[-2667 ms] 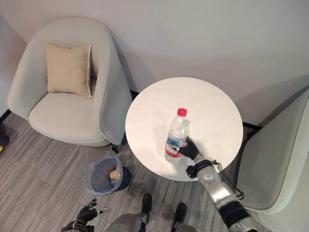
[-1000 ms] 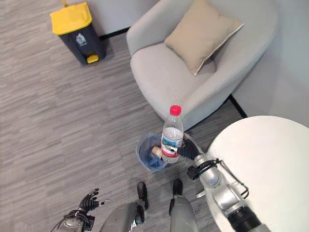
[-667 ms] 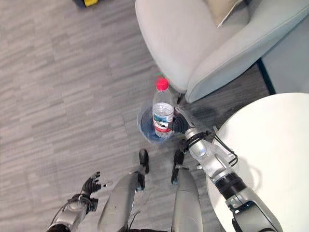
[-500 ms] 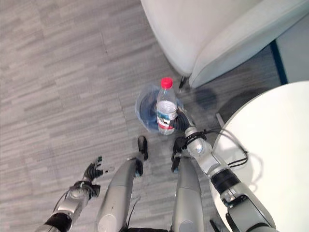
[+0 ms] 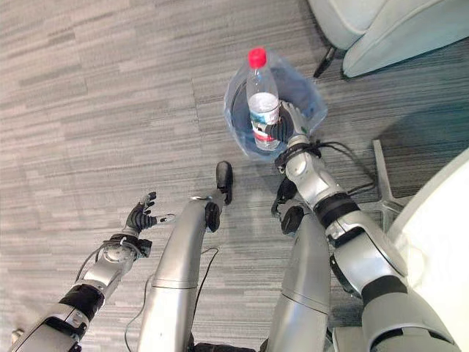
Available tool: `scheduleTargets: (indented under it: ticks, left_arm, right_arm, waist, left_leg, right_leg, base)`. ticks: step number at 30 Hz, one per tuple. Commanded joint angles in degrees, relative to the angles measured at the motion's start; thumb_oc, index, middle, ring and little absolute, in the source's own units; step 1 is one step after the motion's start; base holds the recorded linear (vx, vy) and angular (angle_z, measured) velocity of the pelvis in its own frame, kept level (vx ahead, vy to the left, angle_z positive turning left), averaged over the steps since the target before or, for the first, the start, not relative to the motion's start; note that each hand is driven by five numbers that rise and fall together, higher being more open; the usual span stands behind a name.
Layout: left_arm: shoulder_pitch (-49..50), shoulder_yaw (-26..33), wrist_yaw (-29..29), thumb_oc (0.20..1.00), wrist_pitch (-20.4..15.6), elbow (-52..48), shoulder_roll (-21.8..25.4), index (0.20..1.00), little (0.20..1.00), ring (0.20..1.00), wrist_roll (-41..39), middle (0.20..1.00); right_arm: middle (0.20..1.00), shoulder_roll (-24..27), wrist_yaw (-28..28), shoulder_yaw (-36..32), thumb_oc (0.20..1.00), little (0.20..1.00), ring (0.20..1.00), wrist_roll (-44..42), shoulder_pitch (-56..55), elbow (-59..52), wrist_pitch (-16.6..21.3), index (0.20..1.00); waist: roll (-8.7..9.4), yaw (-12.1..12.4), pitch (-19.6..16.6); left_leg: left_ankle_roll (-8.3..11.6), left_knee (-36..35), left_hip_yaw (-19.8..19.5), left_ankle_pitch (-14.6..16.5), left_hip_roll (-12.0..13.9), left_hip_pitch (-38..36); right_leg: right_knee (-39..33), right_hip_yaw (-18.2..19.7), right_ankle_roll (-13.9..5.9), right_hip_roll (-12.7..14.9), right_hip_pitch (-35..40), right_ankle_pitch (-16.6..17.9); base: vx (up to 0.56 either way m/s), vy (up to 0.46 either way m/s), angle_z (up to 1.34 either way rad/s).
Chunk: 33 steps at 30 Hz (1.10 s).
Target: Gather garbage on tea table into small bin, then transfer packed bag to large trash can.
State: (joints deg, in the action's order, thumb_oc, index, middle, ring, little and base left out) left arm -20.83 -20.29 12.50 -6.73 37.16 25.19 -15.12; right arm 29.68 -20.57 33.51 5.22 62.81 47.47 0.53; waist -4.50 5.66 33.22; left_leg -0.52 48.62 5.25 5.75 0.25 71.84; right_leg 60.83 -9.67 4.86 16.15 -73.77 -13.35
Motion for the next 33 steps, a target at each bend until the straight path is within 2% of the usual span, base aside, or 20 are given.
scheduleTargets:
  ticks: [1,2,3,7,12,18,22,28,32,33]
  left_arm:
    - [3.13,-1.84,0.97,1.000,-1.15,-0.43,0.15,1.000,1.000,1.000,-2.21,1.000]
    - [3.08,-2.31,0.97,1.000,-1.15,0.20,0.04,1.000,1.000,1.000,-2.10,1.000]
    - [3.06,-2.46,0.90,1.000,-1.12,0.30,-0.03,1.000,1.000,1.000,-2.12,1.000]
    - [3.03,-2.76,0.97,1.000,-1.15,0.48,-0.30,1.000,1.000,1.000,-1.90,1.000]
    - [3.28,-1.62,1.12,1.000,-0.62,0.85,-1.33,1.000,1.000,1.000,-1.02,1.000]
    - [3.72,-0.12,0.86,1.000,0.17,1.61,-2.50,1.000,1.000,1.000,1.45,1.000]
    - [3.94,0.42,0.95,1.000,0.29,2.19,-2.60,1.000,1.000,1.000,2.32,1.000]
    - [3.95,0.52,1.41,1.000,0.06,3.09,-2.05,1.000,1.000,1.000,3.22,1.000]
    - [3.94,0.01,2.16,1.000,-0.53,2.90,-1.13,1.000,1.000,1.000,2.68,1.000]
    - [3.70,-0.43,2.53,1.000,-0.78,2.60,-0.80,1.000,1.000,1.000,1.91,1.000]
  right_arm:
    - [0.200,2.14,-2.20,0.73,0.200,0.200,0.200,-2.36,-0.23,-2.74,2.36,0.200]
    - [0.558,2.87,-2.68,1.09,0.558,0.558,0.558,-2.86,0.99,-1.72,2.37,0.558]
    - [1.000,3.25,-2.82,1.17,1.000,1.000,1.000,-2.99,1.17,-1.17,2.33,1.000]
    - [1.000,4.13,-3.46,0.81,1.000,1.000,1.000,-3.28,0.96,-1.39,2.34,1.000]
    - [1.000,5.78,-3.98,-0.11,1.000,1.000,1.000,-0.90,-3.02,-5.79,2.31,1.000]
    - [1.000,6.33,-2.38,-0.56,1.000,1.000,1.000,6.51,-11.23,-14.59,2.67,1.000]
    - [1.000,5.79,-0.99,1.41,1.000,1.000,1.000,10.77,-13.75,-15.63,2.64,1.000]
    - [1.000,3.72,0.61,7.64,1.000,1.000,1.000,19.10,-13.20,-11.03,1.28,1.000]
    - [1.000,1.00,1.32,12.54,1.000,1.000,1.000,22.69,-10.75,-4.31,-0.10,1.000]
    - [1.000,-0.48,1.76,14.53,1.000,1.000,1.000,23.44,-9.83,-0.67,-1.03,1.000]
  waist:
    - [-2.58,-0.13,-4.53]
    - [-2.68,0.19,-5.23]
    - [-2.65,0.32,-5.48]
    - [-2.43,0.32,-6.08]
    - [-1.18,-0.40,-6.86]
    - [0.05,-1.96,-7.37]
    - [0.45,-2.45,-7.20]
    - [0.36,-2.41,-6.76]
    - [-0.29,-1.82,-6.47]
    - [-0.92,-1.22,-6.28]
  left_leg:
    - [0.03,2.22,-0.89,3.99,-0.91,0.02]
    - [-0.05,2.18,-1.06,4.02,-1.21,0.65]
    - [-0.08,2.10,-1.16,3.97,-1.34,0.90]
    - [-0.10,1.32,-1.33,3.88,-1.52,0.81]
    - [-0.07,-0.16,-1.74,3.70,-1.49,-0.24]
    - [-0.01,-3.32,-2.03,3.45,-0.67,-2.94]
    - [0.18,-5.49,-2.04,3.10,-0.10,-4.83]
    - [0.46,-6.80,-2.60,2.48,-0.16,-4.99]
    - [0.52,-5.60,-2.81,2.44,-0.87,-3.04]
    - [0.55,-4.79,-2.90,2.29,-1.24,-1.81]
  right_leg:
    - [-5.08,4.70,-4.17,1.27,1.88,-1.93]
    - [-4.78,4.75,-4.18,1.59,1.28,-2.14]
    - [-4.82,4.65,-4.18,1.74,1.26,-2.17]
    - [-5.05,4.51,-4.15,1.83,1.22,-2.18]
    - [-6.46,3.94,-4.34,1.26,2.47,-1.89]
    - [-9.75,3.21,-5.34,-0.08,4.96,-0.55]
    - [-12.15,2.64,-6.01,-0.59,6.80,0.38]
    - [-13.46,2.06,-6.49,-0.81,7.38,0.76]
    - [-11.85,2.58,-6.34,-0.51,5.44,0.39]
    - [-10.67,2.72,-6.16,-0.08,4.27,0.00]
  base:
    - [0.04,0.010,0.15]
    - [0.04,0.004,0.08]
    - [0.04,0.006,0.02]
    - [0.00,-0.001,0.05]
    - [0.00,-0.009,0.02]
    - [-0.02,-0.005,-0.03]
    - [-0.03,-0.013,-0.06]
    - [-0.01,-0.004,0.00]
    - [0.00,-0.013,0.03]
    - [0.01,-0.020,0.06]
